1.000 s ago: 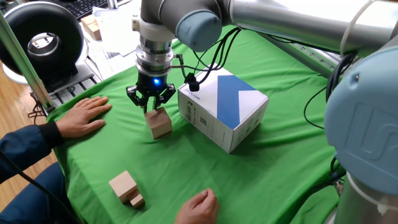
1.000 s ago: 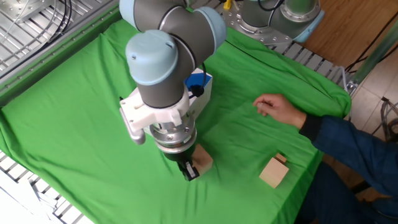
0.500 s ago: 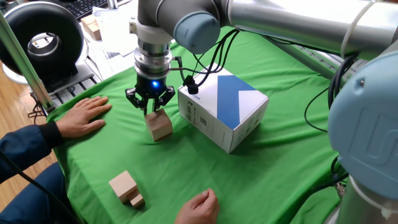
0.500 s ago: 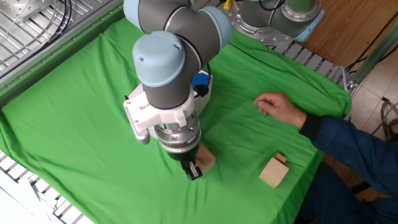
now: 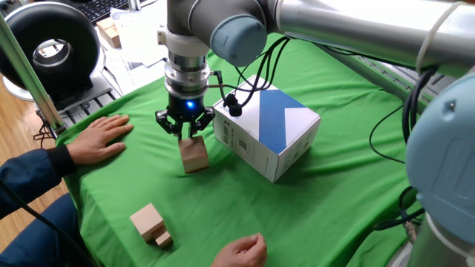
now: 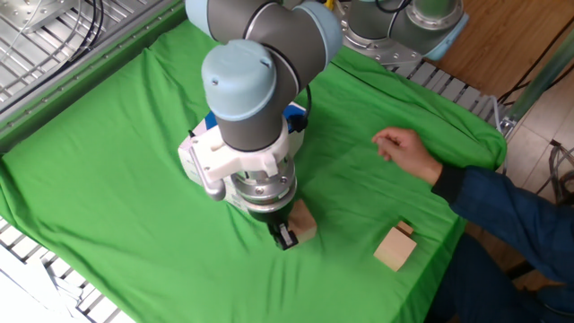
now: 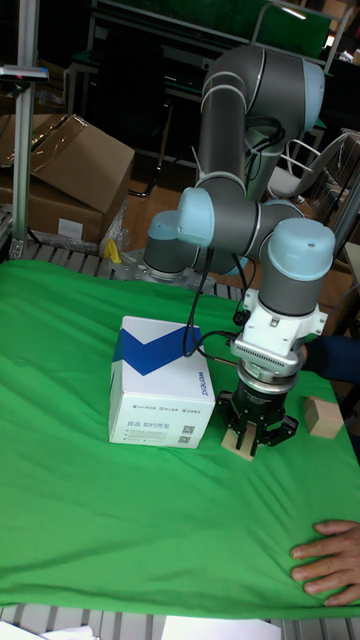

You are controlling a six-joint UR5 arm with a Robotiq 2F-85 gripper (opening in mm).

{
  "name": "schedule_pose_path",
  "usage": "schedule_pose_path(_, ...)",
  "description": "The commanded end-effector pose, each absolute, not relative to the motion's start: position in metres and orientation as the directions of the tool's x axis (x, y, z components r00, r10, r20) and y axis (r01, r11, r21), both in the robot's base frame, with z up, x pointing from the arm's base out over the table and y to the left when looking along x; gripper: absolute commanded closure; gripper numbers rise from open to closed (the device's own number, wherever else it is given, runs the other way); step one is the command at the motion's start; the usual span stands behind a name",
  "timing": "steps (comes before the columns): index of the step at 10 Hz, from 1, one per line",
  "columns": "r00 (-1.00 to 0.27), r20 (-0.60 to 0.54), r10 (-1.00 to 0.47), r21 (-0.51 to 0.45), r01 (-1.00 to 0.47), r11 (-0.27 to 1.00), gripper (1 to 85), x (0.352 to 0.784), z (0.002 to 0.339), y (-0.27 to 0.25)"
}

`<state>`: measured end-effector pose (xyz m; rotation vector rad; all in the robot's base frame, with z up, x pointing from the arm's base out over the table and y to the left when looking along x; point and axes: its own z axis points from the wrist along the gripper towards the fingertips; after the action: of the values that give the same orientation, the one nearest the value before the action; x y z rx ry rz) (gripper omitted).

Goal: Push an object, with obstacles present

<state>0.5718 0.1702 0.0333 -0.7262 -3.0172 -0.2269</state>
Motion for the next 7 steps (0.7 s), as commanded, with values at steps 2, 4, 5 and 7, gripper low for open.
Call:
schedule_pose_path(2,-0.895,0.049,0.444,0.133,0.446,0.885,57.7,0.569,0.031,0.17)
schedule_pose_path(4,-0.919,0.024,0.394,0.094,0.395,0.914,57.3,0.59,0.043,0.156)
schedule_pose_path(5,-0.927,0.04,0.373,0.049,0.375,0.926,58.0,0.604,0.064,0.148)
schedule_pose_path(7,-0.935,0.05,0.352,0.031,0.354,0.935,62.7,0.627,0.095,0.147)
